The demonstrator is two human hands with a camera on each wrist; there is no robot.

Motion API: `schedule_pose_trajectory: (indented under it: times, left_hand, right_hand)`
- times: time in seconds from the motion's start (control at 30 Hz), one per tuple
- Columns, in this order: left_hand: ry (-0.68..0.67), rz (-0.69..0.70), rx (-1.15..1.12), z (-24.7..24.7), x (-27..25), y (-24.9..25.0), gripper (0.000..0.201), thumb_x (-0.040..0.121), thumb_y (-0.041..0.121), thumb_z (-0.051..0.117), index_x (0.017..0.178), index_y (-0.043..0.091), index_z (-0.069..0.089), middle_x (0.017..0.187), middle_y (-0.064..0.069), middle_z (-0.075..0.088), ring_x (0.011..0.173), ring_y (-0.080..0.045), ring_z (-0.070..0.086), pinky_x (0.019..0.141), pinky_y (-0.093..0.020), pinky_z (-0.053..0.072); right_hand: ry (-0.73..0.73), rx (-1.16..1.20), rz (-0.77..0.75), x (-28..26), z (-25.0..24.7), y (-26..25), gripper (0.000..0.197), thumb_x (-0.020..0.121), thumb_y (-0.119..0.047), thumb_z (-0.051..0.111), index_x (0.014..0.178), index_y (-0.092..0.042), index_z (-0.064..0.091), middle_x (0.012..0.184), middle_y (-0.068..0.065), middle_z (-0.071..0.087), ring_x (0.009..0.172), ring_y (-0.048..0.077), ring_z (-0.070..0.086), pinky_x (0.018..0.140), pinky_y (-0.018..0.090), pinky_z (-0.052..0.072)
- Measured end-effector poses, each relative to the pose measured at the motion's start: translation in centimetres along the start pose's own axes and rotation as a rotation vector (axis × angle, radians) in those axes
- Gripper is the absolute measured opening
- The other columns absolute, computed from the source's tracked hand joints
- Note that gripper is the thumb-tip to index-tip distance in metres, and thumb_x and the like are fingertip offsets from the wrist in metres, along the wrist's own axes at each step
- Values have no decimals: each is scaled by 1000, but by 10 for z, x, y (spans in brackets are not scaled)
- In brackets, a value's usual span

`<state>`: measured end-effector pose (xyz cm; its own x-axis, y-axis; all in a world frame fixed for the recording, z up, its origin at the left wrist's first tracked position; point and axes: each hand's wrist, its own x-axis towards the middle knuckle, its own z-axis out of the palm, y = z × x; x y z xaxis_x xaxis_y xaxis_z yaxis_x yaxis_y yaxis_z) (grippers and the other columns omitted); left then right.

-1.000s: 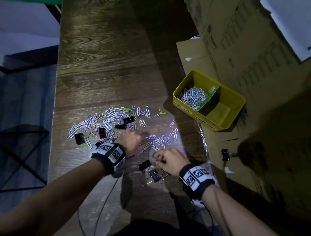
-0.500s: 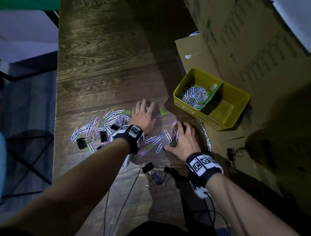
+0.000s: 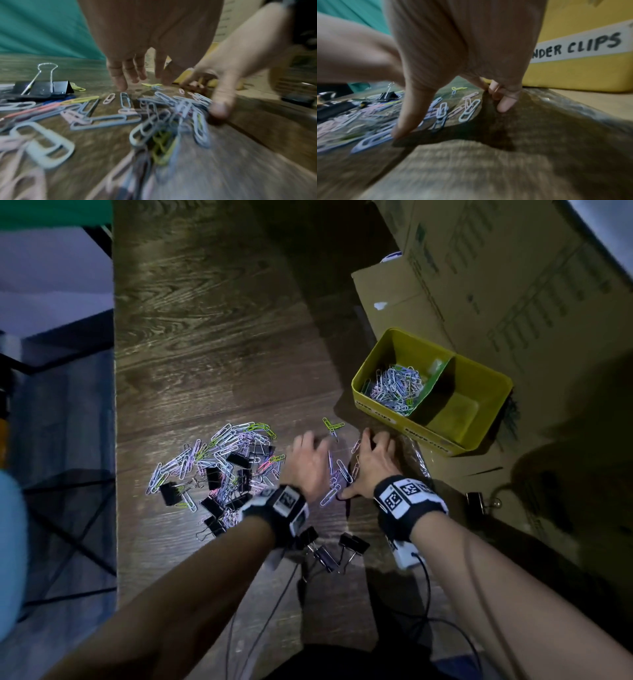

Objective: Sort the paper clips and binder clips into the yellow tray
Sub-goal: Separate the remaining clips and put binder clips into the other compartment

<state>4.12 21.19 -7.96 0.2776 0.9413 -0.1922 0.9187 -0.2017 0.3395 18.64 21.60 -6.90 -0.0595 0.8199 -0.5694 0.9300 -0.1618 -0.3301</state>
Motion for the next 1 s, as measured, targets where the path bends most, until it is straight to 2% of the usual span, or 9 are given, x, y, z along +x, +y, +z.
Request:
schedule_pose_trajectory:
  times: [0.1, 0.2, 0.33, 0.4, 0.53, 0.6, 0.7, 0.9, 1.0]
  left_hand:
    - [-101, -78, 76, -11, 31, -1, 62, 87, 36, 49, 143, 27, 24, 143, -13, 28, 125, -34, 32, 94, -52, 41]
    - [-245, -43, 173, -7, 40, -6, 65, 90, 52, 43, 145, 33, 15, 154, -3, 15, 138, -33, 16, 107, -56, 28]
    - [-255, 96, 232, -3, 14, -11, 58, 91, 53, 39, 141, 26, 27, 147, 0, 26, 133, -29, 24, 102, -52, 35]
    - [-239, 139, 230, -5, -3, -18, 59, 89, 59, 38, 139, 30, 29, 145, 1, 30, 129, -28, 29, 102, -49, 34]
    - [-245, -14, 264, -8, -27, -28, 81, 77, 75, 40, 144, 40, 10, 152, -5, 17, 134, -36, 22, 107, -54, 28]
    - [-263, -65, 279, -9, -30, -27, 83, 76, 72, 47, 144, 41, 10, 151, -6, 18, 133, -37, 23, 104, -53, 31]
    - [-248, -89, 263, -11, -31, -19, 75, 79, 58, 59, 142, 38, 23, 144, -7, 29, 127, -33, 31, 101, -48, 35]
    - [-209, -58, -115, -12, -31, -15, 41, 82, 15, 66, 122, 15, 59, 126, -11, 50, 113, -31, 50, 97, -36, 39]
    - [-164, -31, -218, -16, -32, -15, 32, 81, 7, 65, 112, 11, 66, 117, -12, 63, 107, -28, 59, 93, -29, 40]
  right_hand:
    - [-36, 6, -8, -10, 4, 0, 139, 47, -43, 90, 146, -2, 2, 141, 17, 15, 132, 35, 17, 110, 42, 27]
    - [-68, -6, -92, -20, 3, -1, 132, 51, -46, 88, 146, -1, 8, 139, 16, 18, 131, 33, 19, 110, 40, 27]
    - [-16, 10, -107, -24, 6, 2, 133, 53, -45, 87, 147, -5, 1, 142, 15, 14, 133, 30, 16, 110, 38, 26]
    - [18, 6, -83, -22, 8, -1, 135, 54, -46, 87, 147, -6, -3, 143, 14, 14, 134, 31, 16, 110, 41, 27]
    - [60, -52, -137, -21, 15, -15, 122, 59, -50, 83, 147, -7, 11, 137, 14, 23, 126, 29, 26, 103, 39, 35]
    - [55, -83, -156, -22, 17, -22, 110, 62, -45, 82, 145, -8, 21, 136, 15, 26, 126, 30, 28, 105, 39, 33]
    - [45, -119, -179, -23, 21, -26, 97, 65, -38, 82, 142, -12, 30, 133, 14, 33, 124, 32, 37, 104, 40, 34]
    - [1, -27, -199, -24, 23, -28, 54, 80, -14, 71, 129, -12, 49, 131, 14, 43, 113, 35, 55, 95, 41, 46]
    - [24, -39, -211, -24, 24, -27, 43, 84, -13, 65, 126, -10, 55, 128, 16, 48, 110, 35, 56, 93, 39, 48]
